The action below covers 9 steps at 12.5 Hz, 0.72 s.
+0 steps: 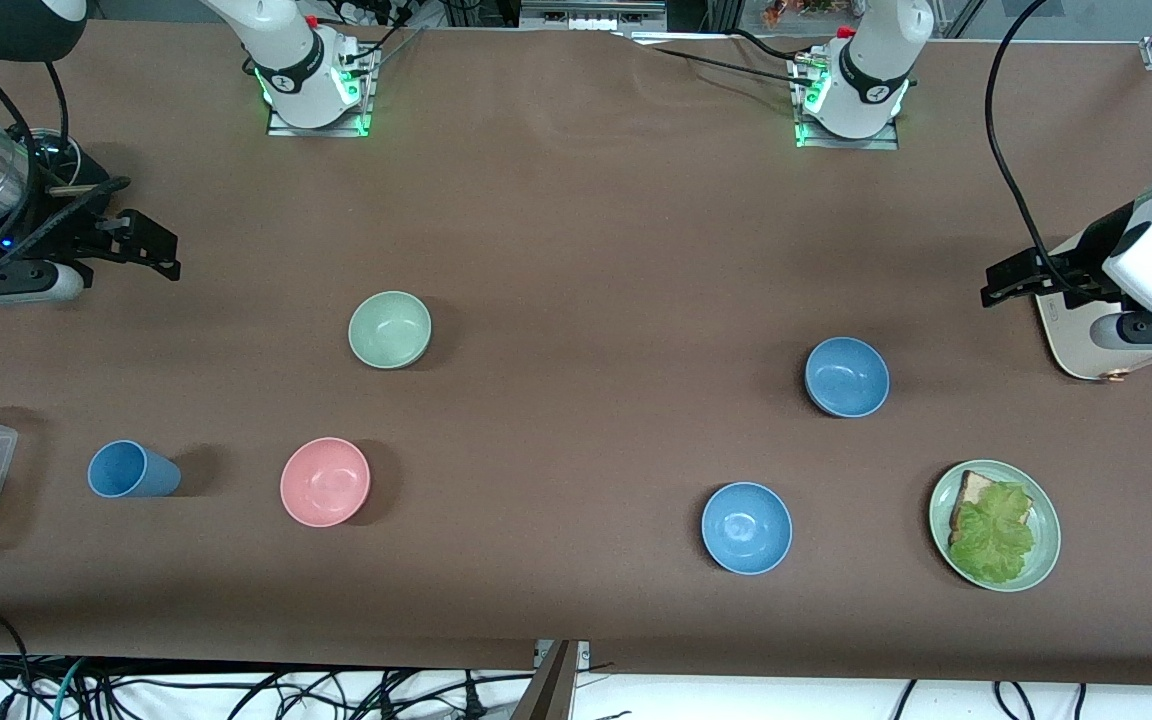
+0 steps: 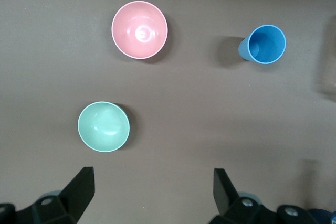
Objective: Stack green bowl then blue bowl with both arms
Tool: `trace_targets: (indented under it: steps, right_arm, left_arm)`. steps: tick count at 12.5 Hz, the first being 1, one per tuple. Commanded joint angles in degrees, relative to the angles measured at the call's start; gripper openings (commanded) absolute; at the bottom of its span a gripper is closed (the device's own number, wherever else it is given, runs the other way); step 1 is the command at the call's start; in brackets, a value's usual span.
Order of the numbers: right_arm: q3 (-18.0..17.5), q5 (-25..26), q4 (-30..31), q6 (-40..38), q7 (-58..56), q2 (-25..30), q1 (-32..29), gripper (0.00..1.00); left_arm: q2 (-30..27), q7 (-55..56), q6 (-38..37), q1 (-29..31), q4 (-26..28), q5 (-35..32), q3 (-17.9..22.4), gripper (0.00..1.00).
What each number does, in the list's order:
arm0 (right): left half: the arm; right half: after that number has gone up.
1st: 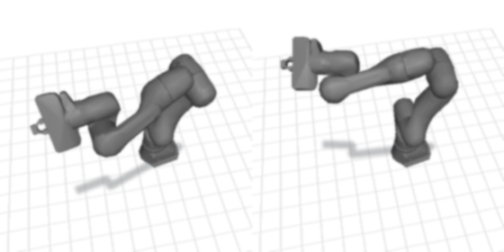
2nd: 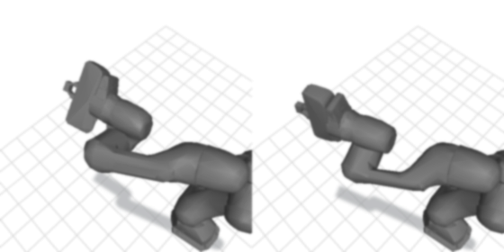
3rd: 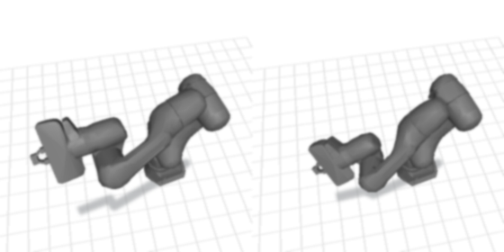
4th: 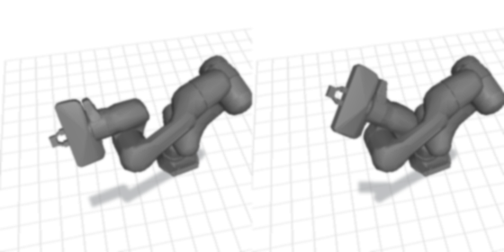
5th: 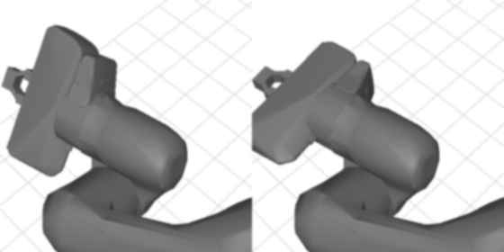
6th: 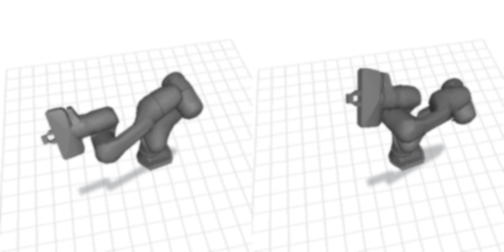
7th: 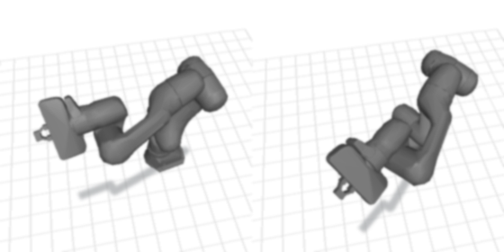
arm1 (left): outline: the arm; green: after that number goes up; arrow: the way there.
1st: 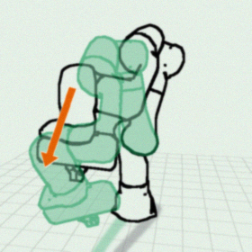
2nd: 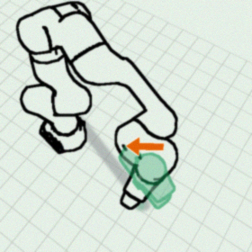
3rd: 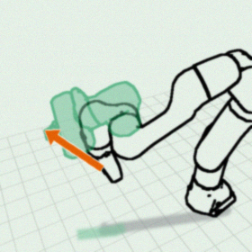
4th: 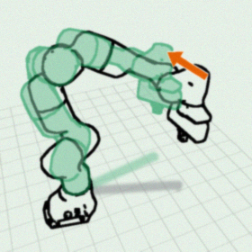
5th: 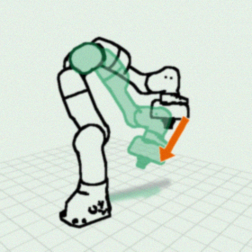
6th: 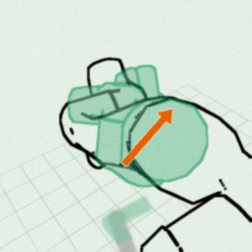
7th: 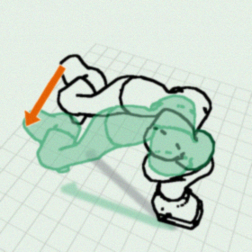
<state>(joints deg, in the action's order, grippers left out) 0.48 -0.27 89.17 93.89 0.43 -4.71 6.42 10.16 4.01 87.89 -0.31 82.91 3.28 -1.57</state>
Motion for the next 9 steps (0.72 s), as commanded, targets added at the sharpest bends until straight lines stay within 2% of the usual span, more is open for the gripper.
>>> trace_targets:
  steps: [1, 9]
  right_arm:
    - [-0.48, -0.96, -0.93, -1.17, 0.62, 0.14, -0.45, 1.0]
    - [-0.39, -0.87, -1.63, -1.26, 0.54, -0.12, -0.62, 1.0]
  left_arm:
    - [-0.05, -0.75, -0.35, -0.05, -0.29, -1.26, -0.1, 1.0]
    - [-0.05, -0.75, -0.35, -0.05, -0.29, -1.18, -0.1, 1.0]
